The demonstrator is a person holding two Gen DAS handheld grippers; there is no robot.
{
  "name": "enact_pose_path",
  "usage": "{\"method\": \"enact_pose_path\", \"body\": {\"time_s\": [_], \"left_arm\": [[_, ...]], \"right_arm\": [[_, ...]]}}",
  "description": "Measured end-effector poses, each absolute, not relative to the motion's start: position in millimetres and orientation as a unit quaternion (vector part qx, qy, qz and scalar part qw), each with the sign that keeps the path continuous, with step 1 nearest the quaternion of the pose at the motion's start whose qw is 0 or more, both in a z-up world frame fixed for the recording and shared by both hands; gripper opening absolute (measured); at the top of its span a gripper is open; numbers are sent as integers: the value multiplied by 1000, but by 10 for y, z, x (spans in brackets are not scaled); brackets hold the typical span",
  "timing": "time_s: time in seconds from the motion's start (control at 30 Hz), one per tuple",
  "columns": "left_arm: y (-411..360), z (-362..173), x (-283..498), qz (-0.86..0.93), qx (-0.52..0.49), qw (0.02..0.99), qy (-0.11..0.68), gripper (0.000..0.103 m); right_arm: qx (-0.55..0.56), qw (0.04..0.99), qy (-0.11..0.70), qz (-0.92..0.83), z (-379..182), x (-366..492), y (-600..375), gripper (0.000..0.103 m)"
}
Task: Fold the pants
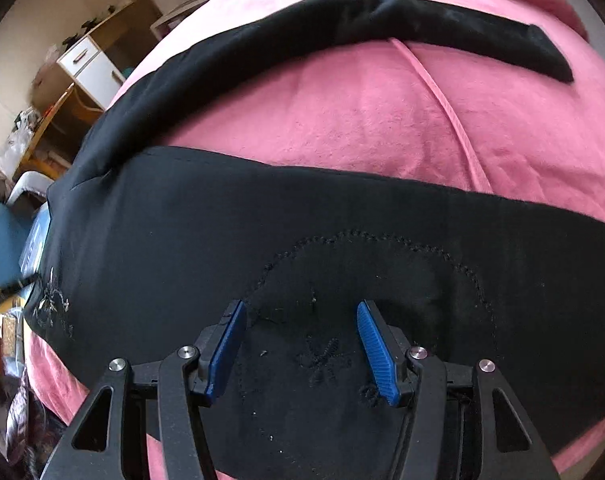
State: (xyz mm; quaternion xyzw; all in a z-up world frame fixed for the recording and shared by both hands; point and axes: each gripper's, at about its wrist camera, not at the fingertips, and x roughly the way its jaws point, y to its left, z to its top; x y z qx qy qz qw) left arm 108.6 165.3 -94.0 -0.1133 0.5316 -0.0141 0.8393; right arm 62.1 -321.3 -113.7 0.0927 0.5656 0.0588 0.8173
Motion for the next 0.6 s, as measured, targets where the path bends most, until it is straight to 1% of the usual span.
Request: {"method": "enact_pose_path", "body": {"time_s": [0.07, 0.13, 0.2, 0.27, 0.3, 0.47, 0.6], "left_arm": [[1723, -781, 1295, -9, -115, 853, 509, 31], [1834, -694, 1579, -1, -127, 856, 500, 31], [1928, -657, 1862, 2, -141, 859, 492, 35], [2002, -668, 2217, 8, -151, 859, 489, 36], [2021, -704, 2387, 5, -157, 855, 494, 38], [2178, -997, 3093, 18, -190, 832, 521, 39], [2240, -1235, 3479, 44, -206, 816, 538, 39]], "right_arm": [[100, 822, 556, 67, -1057, 633, -3242, 59], [98, 829, 546, 65, -952, 666, -3231, 59], [102, 838, 533, 63, -835, 713, -3277, 60], [107, 845, 521, 59, -749, 776, -3313, 62], [109, 846, 518, 56, -723, 799, -3326, 62], [119, 852, 507, 51, -647, 883, -3259, 65], [124, 850, 510, 50, -645, 948, -3214, 66]]}}
